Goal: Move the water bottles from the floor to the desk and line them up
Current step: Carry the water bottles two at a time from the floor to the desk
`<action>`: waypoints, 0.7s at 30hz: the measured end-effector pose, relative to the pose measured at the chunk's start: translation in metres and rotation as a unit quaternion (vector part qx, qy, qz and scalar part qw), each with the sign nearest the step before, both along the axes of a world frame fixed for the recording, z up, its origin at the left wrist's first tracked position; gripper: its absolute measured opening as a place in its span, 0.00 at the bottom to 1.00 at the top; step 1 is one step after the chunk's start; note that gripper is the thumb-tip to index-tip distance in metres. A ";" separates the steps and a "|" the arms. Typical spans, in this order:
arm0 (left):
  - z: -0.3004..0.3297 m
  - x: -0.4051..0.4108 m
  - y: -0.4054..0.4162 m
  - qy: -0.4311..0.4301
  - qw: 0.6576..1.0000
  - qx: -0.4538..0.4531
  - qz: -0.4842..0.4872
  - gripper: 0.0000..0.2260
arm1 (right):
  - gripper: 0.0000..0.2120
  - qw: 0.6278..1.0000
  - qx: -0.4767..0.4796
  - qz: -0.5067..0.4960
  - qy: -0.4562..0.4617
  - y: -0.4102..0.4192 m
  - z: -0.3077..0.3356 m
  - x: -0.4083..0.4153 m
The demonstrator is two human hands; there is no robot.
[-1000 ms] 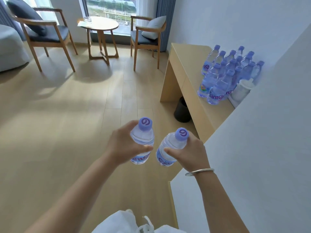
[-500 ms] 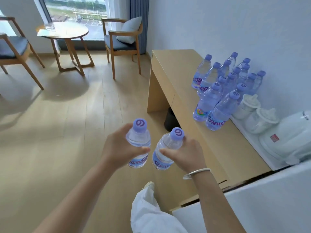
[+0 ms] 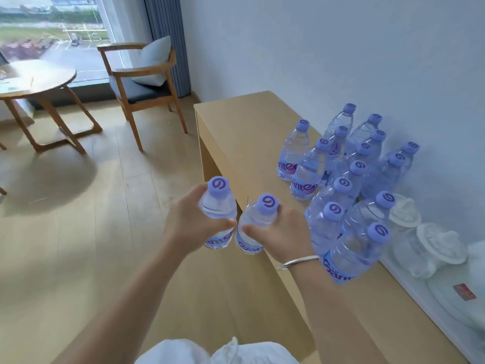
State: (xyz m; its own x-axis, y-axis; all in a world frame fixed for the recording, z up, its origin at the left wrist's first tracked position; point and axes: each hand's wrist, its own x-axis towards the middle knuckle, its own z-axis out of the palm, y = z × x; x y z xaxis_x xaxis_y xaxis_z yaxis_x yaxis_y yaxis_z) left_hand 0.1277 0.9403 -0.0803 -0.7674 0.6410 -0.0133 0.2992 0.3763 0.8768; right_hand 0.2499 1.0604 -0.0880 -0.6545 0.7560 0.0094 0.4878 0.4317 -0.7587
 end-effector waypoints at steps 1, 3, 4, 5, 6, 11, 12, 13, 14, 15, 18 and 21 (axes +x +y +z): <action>0.000 -0.008 0.012 -0.007 1.000 0.002 -0.004 0.21 | 0.09 1.000 -0.004 -0.018 0.007 0.008 0.001 -0.006; -0.002 -0.023 0.037 -0.019 1.000 0.007 -0.022 0.21 | 0.12 0.999 -0.002 -0.048 -0.001 0.022 0.002 -0.017; -0.002 -0.031 0.049 -0.021 0.999 0.007 -0.034 0.21 | 0.14 0.998 0.005 -0.062 -0.013 0.028 0.003 -0.023; -0.004 -0.039 0.062 -0.019 0.999 0.005 -0.049 0.21 | 0.15 0.997 0.012 -0.078 -0.021 0.034 0.003 -0.029; -0.005 -0.047 0.075 -0.018 0.998 -0.001 -0.066 0.22 | 0.16 0.995 0.015 -0.096 -0.022 0.040 0.002 -0.034; -0.017 -0.088 0.147 -0.021 0.989 -0.020 -0.146 0.27 | 0.14 0.973 0.016 -0.230 -0.010 0.073 -0.011 -0.062; -0.019 -0.094 0.162 -0.022 0.986 -0.023 -0.164 0.27 | 0.14 0.964 0.023 -0.263 -0.009 0.080 -0.014 -0.069; -0.022 -0.099 0.177 -0.024 0.981 -0.027 -0.190 0.27 | 0.14 0.955 0.030 -0.296 -0.006 0.087 -0.015 -0.075; -0.024 -0.103 0.191 -0.027 0.975 -0.031 -0.220 0.27 | 0.14 0.945 0.035 -0.325 -0.003 0.094 -0.017 -0.081; -0.026 -0.107 0.203 -0.031 0.967 -0.038 -0.251 0.27 | 0.14 0.936 0.036 -0.351 -0.002 0.099 -0.018 -0.085; -0.033 -0.117 0.233 -0.050 0.939 -0.058 -0.336 0.26 | 0.16 0.913 0.020 -0.407 -0.028 0.109 -0.019 -0.091; -0.040 -0.121 0.246 -0.076 0.906 -0.074 -0.411 0.25 | 0.17 0.883 -0.007 -0.468 -0.040 0.112 -0.020 -0.093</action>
